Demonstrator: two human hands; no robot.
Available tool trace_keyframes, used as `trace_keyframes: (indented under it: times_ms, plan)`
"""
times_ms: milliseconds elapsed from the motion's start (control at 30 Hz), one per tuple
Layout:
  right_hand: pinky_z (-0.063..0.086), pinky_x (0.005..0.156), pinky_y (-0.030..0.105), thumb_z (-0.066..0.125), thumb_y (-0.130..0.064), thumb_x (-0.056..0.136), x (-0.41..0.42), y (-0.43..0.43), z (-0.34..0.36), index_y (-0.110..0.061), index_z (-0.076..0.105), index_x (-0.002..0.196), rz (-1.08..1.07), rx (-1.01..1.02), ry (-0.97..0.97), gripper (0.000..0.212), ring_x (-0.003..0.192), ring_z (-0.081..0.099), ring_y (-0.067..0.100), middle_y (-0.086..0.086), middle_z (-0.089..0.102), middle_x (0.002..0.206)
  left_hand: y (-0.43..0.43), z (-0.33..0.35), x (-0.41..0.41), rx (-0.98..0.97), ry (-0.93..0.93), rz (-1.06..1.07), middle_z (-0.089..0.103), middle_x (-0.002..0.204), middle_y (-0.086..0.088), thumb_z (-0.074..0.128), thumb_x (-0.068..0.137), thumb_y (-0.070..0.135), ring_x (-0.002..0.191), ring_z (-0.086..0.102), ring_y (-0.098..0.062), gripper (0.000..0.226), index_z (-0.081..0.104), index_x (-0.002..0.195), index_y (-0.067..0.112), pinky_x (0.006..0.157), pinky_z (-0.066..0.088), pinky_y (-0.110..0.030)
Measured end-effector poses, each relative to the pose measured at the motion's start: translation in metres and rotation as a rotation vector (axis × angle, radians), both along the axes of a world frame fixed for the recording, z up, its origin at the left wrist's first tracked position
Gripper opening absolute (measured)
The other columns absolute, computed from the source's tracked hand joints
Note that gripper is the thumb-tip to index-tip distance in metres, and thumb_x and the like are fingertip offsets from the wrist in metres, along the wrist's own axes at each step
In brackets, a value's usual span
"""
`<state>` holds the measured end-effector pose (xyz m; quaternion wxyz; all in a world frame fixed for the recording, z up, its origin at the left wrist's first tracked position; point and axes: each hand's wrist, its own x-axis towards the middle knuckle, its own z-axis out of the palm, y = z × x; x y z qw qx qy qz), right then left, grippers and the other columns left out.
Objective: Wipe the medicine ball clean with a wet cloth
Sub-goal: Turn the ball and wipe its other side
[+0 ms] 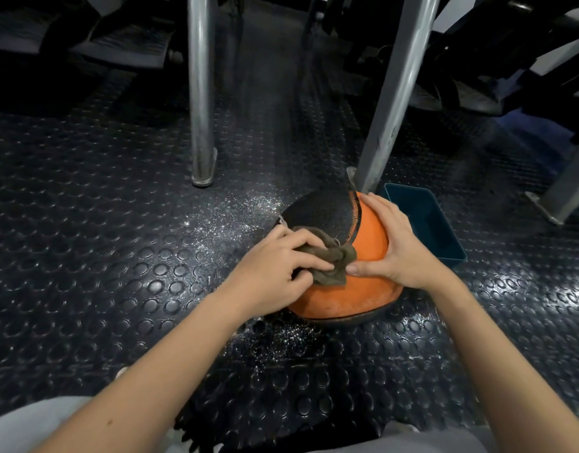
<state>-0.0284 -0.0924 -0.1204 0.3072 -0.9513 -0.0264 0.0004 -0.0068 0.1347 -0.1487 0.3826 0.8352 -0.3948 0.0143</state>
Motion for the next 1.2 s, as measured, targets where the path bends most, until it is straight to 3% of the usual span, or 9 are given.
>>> trace_keyframes:
  times_ms: [100, 233, 467, 633, 833, 1000, 1100, 1200]
  plan:
    - [0.011, 0.114, 0.037, 0.067, -0.073, 0.042, 0.0, 0.0, -0.001, -0.034, 0.017, 0.147, 0.002, -0.011, -0.004, 0.123, 0.137, 0.009, 0.004, -0.009, 0.013, 0.153, -0.001, -0.005, 0.002, -0.045, -0.082, 0.043, 0.043, 0.112, 0.027, 0.037, 0.084, 0.031, 0.103, 0.033, -0.009, 0.044, 0.069, 0.112, 0.028, 0.094, 0.03, -0.027]
    - [0.011, 0.116, 0.045, 0.066, -0.075, 0.042, -0.005, 0.01, 0.0, -0.039, 0.016, 0.145, 0.038, -0.039, -0.028, 0.12, 0.136, 0.007, 0.001, -0.023, 0.012, 0.145, -0.017, 0.009, 0.014, -0.105, 0.066, 0.167, 0.038, 0.12, 0.022, 0.044, 0.094, 0.009, 0.113, 0.028, -0.011, 0.04, 0.058, 0.128, 0.026, 0.098, 0.021, -0.025]
    - [0.009, 0.115, 0.056, 0.061, -0.08, 0.04, 0.001, 0.024, 0.004, -0.047, 0.01, 0.139, 0.075, -0.114, -0.032, 0.116, 0.138, 0.005, 0.003, -0.028, 0.009, 0.141, -0.011, 0.015, 0.018, -0.059, 0.119, 0.242, 0.047, 0.128, 0.016, 0.045, 0.093, 0.012, 0.111, 0.033, -0.012, 0.04, 0.06, 0.125, 0.031, 0.099, 0.026, -0.024]
    - [0.01, 0.116, 0.048, 0.065, -0.076, 0.042, -0.001, 0.013, 0.002, -0.044, 0.014, 0.141, 0.102, -0.062, -0.021, 0.116, 0.133, 0.006, -0.004, -0.029, 0.008, 0.141, 0.001, -0.002, 0.0, -0.063, -0.026, 0.222, 0.046, 0.113, 0.027, 0.038, 0.081, 0.037, 0.108, 0.035, -0.007, 0.043, 0.069, 0.111, 0.034, 0.09, 0.037, -0.03]
    - [0.011, 0.116, 0.039, 0.068, -0.072, 0.042, -0.003, -0.001, 0.001, -0.041, 0.018, 0.14, 0.065, 0.01, -0.028, 0.114, 0.132, 0.009, -0.003, -0.022, 0.013, 0.144, -0.002, -0.013, -0.002, -0.104, -0.184, 0.137, 0.064, 0.111, 0.006, 0.043, 0.081, 0.026, 0.103, 0.039, -0.012, 0.038, 0.074, 0.103, 0.026, 0.086, 0.039, -0.032]
    - [0.012, 0.116, 0.047, 0.068, -0.073, 0.042, -0.004, 0.004, 0.001, -0.042, 0.018, 0.141, 0.057, 0.001, -0.021, 0.115, 0.136, 0.007, 0.001, -0.027, 0.011, 0.142, -0.028, 0.014, 0.028, -0.002, 0.023, 0.311, 0.052, 0.127, 0.009, 0.043, 0.094, 0.023, 0.113, 0.039, -0.017, 0.037, 0.061, 0.124, 0.033, 0.099, 0.035, -0.038]
    - [0.01, 0.116, 0.051, 0.066, -0.075, 0.042, -0.005, 0.011, 0.0, -0.041, 0.017, 0.142, 0.085, -0.047, -0.028, 0.117, 0.139, 0.006, 0.005, -0.028, 0.01, 0.142, -0.039, 0.021, 0.064, -0.041, 0.233, 0.386, 0.056, 0.126, 0.005, 0.045, 0.092, 0.019, 0.119, 0.044, -0.024, 0.035, 0.065, 0.119, 0.031, 0.103, 0.035, -0.044]
    - [0.01, 0.115, 0.054, 0.065, -0.076, 0.042, -0.004, 0.013, -0.001, -0.043, 0.017, 0.141, 0.093, -0.063, -0.058, 0.115, 0.14, 0.008, 0.007, -0.032, 0.01, 0.141, -0.035, 0.017, 0.073, -0.073, 0.281, 0.365, 0.057, 0.123, 0.006, 0.046, 0.09, 0.014, 0.12, 0.045, -0.025, 0.036, 0.068, 0.113, 0.03, 0.104, 0.035, -0.046]
